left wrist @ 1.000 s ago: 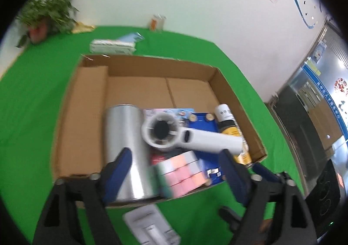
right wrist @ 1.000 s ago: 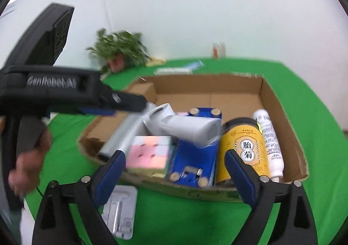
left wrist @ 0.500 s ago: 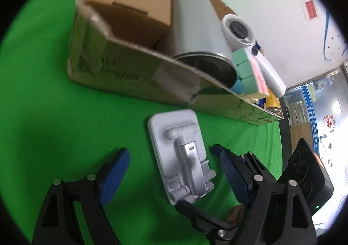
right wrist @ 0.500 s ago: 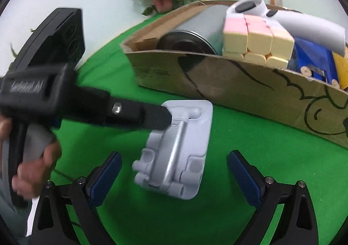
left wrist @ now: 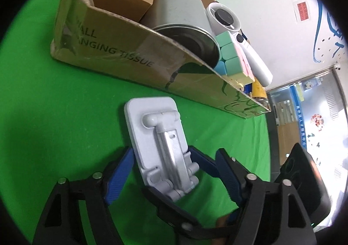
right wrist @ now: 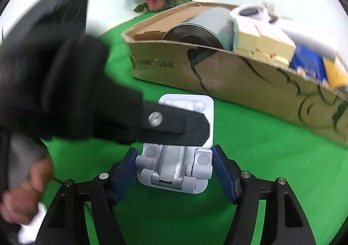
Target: Organize rigid objects
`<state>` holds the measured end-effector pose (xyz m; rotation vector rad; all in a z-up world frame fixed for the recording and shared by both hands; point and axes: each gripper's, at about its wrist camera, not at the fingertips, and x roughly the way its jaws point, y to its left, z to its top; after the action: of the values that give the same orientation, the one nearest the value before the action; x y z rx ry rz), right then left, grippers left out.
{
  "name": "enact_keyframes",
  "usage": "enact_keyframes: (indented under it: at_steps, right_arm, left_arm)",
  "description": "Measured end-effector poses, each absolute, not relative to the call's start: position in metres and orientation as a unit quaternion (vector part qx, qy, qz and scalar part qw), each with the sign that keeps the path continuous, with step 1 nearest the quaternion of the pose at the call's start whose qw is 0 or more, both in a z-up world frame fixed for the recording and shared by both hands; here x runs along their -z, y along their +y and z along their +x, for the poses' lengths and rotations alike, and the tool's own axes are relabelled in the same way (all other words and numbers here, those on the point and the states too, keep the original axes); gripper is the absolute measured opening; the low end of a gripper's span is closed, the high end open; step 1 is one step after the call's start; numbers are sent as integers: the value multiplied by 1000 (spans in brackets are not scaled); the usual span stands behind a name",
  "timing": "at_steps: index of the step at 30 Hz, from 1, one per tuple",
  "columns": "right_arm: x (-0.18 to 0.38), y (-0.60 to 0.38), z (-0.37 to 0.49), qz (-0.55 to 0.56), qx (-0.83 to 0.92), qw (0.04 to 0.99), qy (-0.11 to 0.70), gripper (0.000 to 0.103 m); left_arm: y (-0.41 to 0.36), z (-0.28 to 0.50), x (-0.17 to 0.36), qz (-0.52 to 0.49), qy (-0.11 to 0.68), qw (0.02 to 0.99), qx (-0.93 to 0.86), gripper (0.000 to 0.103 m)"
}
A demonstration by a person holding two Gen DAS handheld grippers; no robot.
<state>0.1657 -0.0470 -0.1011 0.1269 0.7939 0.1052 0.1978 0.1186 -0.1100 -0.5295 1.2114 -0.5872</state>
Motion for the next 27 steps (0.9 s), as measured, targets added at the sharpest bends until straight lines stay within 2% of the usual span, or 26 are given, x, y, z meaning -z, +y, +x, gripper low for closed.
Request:
enact_keyframes:
  at_steps: [3,5,7,12,17,21,24,27]
  right_arm:
    - [101,-56,164,126,-78,906,397,66]
    - [103,-63,162,154,-88,899,400,66]
    - [105,-64,161,171,-96,894,402,66]
    - [102,-80,169,155,-86,905,388,65]
    - [41,-99,166,118,-65,944,301,65]
    - [-7,-122,196,107,-53,956,268,66]
    - [-23,-141,242,131,-55,948,286,66]
    - [-14,-160,286,172,-56,929,324,66]
  left_arm:
    - [119,197,110,-219,557,762,247,57]
    - [117,195,110,-205,562,766,233,39]
    - [121,194,112,-224,565,757,239,36]
    - [101,185,87,-192,542,781,244,35]
    - [92,199,14,-167,477,817,278,35]
    - [82,239,-28,-144,455,830,289,35]
    - [77,283,-26,-159,481,814,285,35]
    - [74,313,-7,-169,516,795,269,35]
